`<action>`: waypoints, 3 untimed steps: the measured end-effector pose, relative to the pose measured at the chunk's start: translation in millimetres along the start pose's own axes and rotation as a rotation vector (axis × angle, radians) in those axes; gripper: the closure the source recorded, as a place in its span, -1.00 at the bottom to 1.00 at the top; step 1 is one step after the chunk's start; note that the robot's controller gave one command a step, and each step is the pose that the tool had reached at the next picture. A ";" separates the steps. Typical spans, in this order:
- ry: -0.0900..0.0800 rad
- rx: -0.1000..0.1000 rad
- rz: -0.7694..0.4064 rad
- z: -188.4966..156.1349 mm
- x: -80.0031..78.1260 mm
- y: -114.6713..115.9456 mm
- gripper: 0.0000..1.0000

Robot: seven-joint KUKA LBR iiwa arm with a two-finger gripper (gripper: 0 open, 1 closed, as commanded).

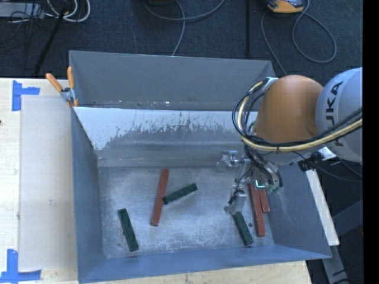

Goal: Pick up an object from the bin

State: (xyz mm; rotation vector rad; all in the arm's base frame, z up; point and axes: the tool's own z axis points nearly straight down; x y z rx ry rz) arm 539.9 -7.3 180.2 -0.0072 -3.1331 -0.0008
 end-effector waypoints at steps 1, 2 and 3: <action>-0.002 -0.001 -0.060 115.0 -28.4 65.2 -1.00; -0.008 0.000 -0.057 110.5 -29.6 63.1 1.00; -0.018 0.000 -0.072 -85.8 -15.9 59.4 1.00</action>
Offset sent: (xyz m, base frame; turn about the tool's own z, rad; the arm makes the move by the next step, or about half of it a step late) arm 0.0292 0.0620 -0.1102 -0.0547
